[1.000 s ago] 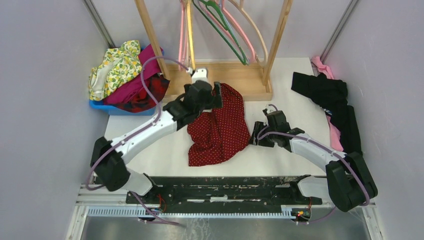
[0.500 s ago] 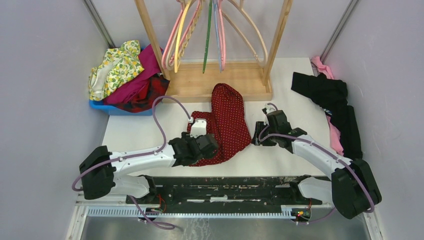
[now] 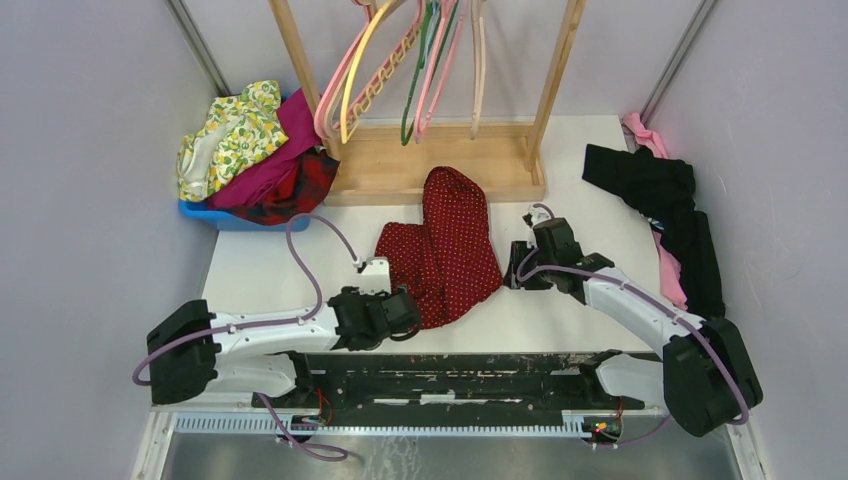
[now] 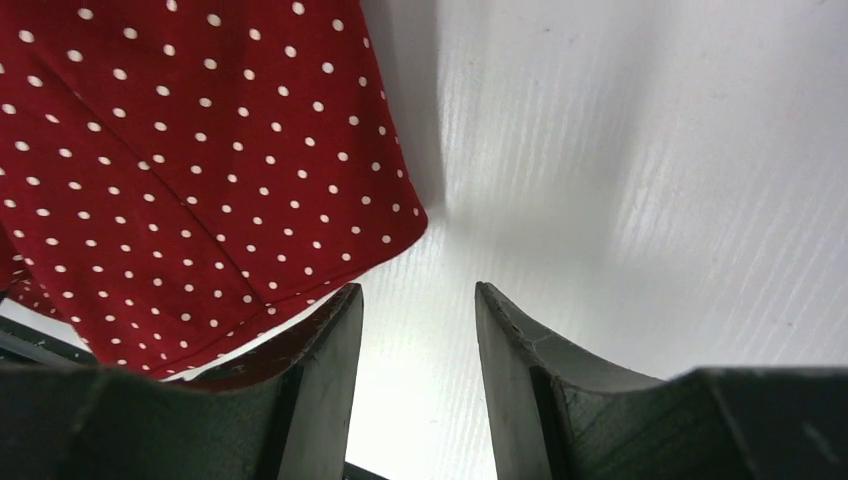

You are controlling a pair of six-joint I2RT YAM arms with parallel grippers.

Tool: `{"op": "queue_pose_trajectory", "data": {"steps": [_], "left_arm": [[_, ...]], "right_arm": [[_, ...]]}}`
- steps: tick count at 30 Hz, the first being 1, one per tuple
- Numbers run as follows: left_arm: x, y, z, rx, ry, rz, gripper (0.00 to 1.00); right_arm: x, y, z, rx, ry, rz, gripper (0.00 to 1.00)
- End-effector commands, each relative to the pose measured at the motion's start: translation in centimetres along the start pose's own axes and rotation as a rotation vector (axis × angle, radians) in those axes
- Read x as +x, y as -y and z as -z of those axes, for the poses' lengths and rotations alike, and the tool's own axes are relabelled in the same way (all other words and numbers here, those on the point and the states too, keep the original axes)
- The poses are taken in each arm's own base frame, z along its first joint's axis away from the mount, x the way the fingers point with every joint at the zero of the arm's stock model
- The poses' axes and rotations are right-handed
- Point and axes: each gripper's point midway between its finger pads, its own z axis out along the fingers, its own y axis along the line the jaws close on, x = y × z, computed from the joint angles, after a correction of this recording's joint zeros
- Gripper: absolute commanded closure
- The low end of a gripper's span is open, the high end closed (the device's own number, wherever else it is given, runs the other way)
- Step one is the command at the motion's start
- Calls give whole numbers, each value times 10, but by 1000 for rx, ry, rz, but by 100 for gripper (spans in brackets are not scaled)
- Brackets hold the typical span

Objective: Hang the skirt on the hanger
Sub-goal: Flatten out the skirt at the center of the board.

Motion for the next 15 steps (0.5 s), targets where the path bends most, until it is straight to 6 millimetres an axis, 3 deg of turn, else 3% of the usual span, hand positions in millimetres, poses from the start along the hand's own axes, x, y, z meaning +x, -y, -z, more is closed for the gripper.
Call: {"op": "queue_pose_trajectory", "data": {"steps": [1,7,15], "left_arm": [[3,-1,-2,19,19,108,11],[20,-5,-11,46,4,130,17],[14,-7,-22,23,69,139,18]], "right_arm": [[-27,-22,2,-80,67,25,49],[-28,-32,-6,-137,54,22,49],[-22,-28,-20,-124,20,9,49]]}}
